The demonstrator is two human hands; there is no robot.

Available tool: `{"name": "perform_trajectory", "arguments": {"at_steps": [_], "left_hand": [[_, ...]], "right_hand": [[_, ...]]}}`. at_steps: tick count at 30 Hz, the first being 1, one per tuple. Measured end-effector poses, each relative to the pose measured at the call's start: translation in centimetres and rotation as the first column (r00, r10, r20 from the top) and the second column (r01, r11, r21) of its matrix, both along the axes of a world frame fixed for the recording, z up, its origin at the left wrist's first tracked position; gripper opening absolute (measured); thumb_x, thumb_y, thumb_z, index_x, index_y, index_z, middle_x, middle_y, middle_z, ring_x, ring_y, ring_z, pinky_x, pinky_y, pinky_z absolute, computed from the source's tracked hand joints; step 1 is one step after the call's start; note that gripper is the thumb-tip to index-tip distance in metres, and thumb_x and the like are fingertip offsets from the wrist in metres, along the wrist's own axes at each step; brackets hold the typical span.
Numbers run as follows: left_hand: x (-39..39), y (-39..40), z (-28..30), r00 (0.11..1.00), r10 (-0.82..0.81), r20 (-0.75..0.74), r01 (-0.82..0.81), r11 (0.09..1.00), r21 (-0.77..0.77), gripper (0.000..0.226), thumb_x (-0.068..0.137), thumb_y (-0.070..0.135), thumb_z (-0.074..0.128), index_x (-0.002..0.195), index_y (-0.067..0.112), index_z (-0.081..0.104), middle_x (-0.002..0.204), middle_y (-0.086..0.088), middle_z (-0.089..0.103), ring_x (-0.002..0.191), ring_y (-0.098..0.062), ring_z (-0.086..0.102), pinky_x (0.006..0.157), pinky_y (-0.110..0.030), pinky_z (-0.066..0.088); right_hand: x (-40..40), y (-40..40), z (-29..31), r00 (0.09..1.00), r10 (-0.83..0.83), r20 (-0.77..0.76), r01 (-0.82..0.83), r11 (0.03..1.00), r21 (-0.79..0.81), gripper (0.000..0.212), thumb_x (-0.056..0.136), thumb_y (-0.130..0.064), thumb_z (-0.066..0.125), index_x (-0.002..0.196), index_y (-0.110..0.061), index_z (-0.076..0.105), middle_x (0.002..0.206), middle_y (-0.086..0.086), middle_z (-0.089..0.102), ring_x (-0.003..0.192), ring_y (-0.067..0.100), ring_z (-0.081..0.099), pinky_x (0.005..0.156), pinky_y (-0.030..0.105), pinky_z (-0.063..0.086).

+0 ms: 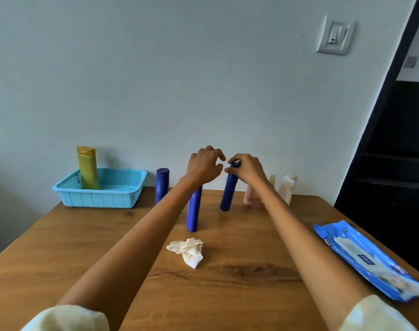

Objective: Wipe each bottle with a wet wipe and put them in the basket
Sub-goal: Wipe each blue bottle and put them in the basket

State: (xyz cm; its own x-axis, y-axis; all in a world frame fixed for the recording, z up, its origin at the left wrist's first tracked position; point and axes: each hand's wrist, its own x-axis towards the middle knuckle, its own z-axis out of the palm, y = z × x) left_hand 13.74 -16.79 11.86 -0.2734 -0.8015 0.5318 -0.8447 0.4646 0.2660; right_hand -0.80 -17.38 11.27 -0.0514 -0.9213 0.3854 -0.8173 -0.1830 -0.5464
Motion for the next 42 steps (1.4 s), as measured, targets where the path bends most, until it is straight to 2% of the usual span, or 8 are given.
{"name": "perform_trajectory", "arguments": {"at_steps": [6, 10, 16, 25, 32, 38, 40, 42], "left_hand": [[0.0, 2.2, -0.9, 0.999, -0.020, -0.045, 0.020, 1.000, -0.018, 0.030, 0.092, 0.020, 0.051, 0.122, 0.021, 0.058, 0.129, -0.006, 0.052, 0.118, -0.024, 0.050, 0.099, -0.035, 0.035], [0.0, 3.6, -0.7, 0.995, -0.065, -0.072, 0.062, 0.997, -0.036, 0.029, 0.092, 0.017, 0.051, 0.119, 0.019, 0.060, 0.126, -0.005, 0.054, 0.116, -0.023, 0.051, 0.097, -0.033, 0.036], [-2.8, 4.6, -0.2, 0.975, -0.180, -0.128, 0.177, 0.984, -0.034, 0.028, 0.090, 0.012, 0.052, 0.117, 0.016, 0.060, 0.117, -0.007, 0.056, 0.109, -0.023, 0.052, 0.087, -0.031, 0.043], [-12.2, 3.0, 0.7, 0.918, -0.261, -0.298, 0.269, 0.963, -0.015, 0.042, 0.089, -0.001, 0.047, 0.130, 0.006, 0.050, 0.127, -0.012, 0.055, 0.115, -0.024, 0.053, 0.091, -0.029, 0.042], [-16.8, -2.6, -1.9, 0.967, -0.010, 0.253, -0.041, 0.980, 0.192, 0.032, 0.093, 0.003, 0.045, 0.125, 0.003, 0.050, 0.128, -0.015, 0.047, 0.120, -0.029, 0.044, 0.094, -0.034, 0.041], [-17.1, -5.0, -1.6, 0.907, 0.012, 0.420, -0.147, 0.945, 0.292, 0.029, 0.093, 0.011, 0.054, 0.122, 0.010, 0.053, 0.108, -0.004, 0.058, 0.095, -0.021, 0.053, 0.075, -0.026, 0.041], [-17.1, -5.3, -1.7, 0.907, 0.011, 0.421, -0.152, 0.941, 0.304, 0.028, 0.091, 0.006, 0.053, 0.119, 0.009, 0.054, 0.088, -0.001, 0.054, 0.080, -0.017, 0.052, 0.059, -0.023, 0.035], [-17.0, -5.3, -1.9, 0.908, 0.010, 0.420, -0.153, 0.939, 0.309, 0.030, 0.092, 0.003, 0.051, 0.121, 0.008, 0.053, 0.101, -0.004, 0.059, 0.090, -0.018, 0.060, 0.063, -0.023, 0.037]], "right_hand": [[0.7, 4.0, 0.2, 0.996, 0.060, -0.062, -0.048, 0.983, 0.179, 0.029, 0.082, -0.022, 0.070, 0.109, -0.014, 0.061, 0.112, 0.009, 0.063, 0.075, 0.024, 0.062, 0.085, 0.035, 0.052], [0.3, 5.2, -0.5, 0.998, 0.038, -0.051, -0.029, 0.985, 0.172, 0.035, 0.084, -0.026, 0.068, 0.114, -0.015, 0.056, 0.116, 0.008, 0.061, 0.041, 0.012, 0.054, 0.066, 0.026, 0.046], [-2.3, 4.8, 0.9, 1.000, -0.020, 0.008, 0.018, 0.980, 0.197, 0.055, 0.090, -0.050, 0.050, 0.133, -0.016, 0.045, 0.128, 0.008, 0.056, 0.116, 0.027, 0.055, 0.082, 0.030, 0.040], [-10.1, 1.7, -3.0, 0.922, -0.360, 0.144, 0.363, 0.932, 0.009, 0.032, 0.095, -0.016, 0.038, 0.110, -0.004, 0.062, 0.118, 0.014, 0.063, 0.108, 0.031, 0.057, 0.080, 0.030, 0.041], [-13.0, -3.4, -3.7, 0.929, -0.368, 0.037, 0.366, 0.930, 0.045, 0.028, 0.092, -0.028, 0.056, 0.069, -0.013, 0.049, 0.078, 0.013, 0.060, 0.079, 0.033, 0.066, 0.054, 0.023, 0.037], [-12.8, -5.5, -4.7, 0.932, -0.339, -0.132, 0.347, 0.937, 0.044, 0.042, 0.090, -0.031, 0.057, 0.057, -0.011, 0.039, 0.063, 0.005, 0.047, 0.069, 0.032, 0.050, 0.066, 0.029, 0.036], [-12.8, -5.7, -5.0, 0.929, -0.345, -0.133, 0.354, 0.934, 0.047, 0.028, 0.089, -0.021, 0.055, 0.065, -0.007, 0.053, 0.073, 0.010, 0.058, 0.075, 0.033, 0.057, 0.070, 0.031, 0.041], [-13.0, -5.6, -5.1, 0.927, -0.361, -0.100, 0.366, 0.930, 0.040, 0.017, 0.087, -0.013, 0.053, 0.082, -0.002, 0.064, 0.087, 0.014, 0.066, 0.083, 0.034, 0.062, 0.068, 0.031, 0.045]]}}
